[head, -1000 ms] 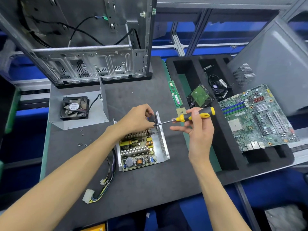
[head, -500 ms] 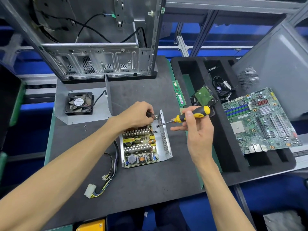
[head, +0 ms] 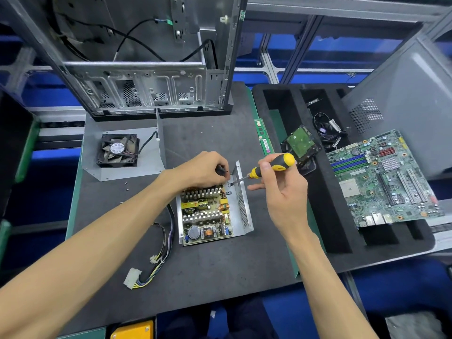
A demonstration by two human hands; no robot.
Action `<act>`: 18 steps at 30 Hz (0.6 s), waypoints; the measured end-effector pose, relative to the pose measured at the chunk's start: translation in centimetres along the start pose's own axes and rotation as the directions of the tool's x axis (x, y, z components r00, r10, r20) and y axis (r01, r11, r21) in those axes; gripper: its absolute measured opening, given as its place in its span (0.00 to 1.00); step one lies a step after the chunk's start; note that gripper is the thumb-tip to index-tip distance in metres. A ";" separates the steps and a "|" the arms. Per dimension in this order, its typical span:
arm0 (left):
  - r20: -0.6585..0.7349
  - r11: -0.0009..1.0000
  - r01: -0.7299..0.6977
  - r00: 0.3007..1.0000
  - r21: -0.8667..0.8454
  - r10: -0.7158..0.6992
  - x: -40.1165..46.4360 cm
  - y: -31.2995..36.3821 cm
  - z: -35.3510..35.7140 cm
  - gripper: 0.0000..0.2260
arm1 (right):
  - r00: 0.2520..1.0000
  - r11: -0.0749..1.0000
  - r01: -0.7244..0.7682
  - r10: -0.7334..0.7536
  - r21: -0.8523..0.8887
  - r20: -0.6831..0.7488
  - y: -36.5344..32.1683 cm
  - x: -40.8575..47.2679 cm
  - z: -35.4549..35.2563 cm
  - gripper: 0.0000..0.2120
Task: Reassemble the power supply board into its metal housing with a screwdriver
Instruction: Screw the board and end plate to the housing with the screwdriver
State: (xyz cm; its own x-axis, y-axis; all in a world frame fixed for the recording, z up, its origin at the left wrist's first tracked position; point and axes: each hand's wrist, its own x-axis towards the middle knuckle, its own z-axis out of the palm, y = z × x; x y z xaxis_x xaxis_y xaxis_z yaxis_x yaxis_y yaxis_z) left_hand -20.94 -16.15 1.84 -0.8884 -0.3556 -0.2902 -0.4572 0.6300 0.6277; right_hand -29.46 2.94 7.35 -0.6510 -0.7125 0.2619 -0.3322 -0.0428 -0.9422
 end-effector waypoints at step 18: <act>0.058 0.997 -0.047 0.997 0.055 0.044 0.3 -0.3 0.1 0.09 | 0.967 0.945 0.128 -0.051 -0.301 0.250 2.0 1.0 0.7 0.06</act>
State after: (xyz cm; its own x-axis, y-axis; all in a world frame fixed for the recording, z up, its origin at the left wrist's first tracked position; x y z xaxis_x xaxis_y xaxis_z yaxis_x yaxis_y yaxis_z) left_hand -21.11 -16.37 1.48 -0.9084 -0.2871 -0.3040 -0.4167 0.6832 0.5997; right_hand -30.27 1.65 5.54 -0.4416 -0.8619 0.2493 -0.6028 0.0791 -0.7940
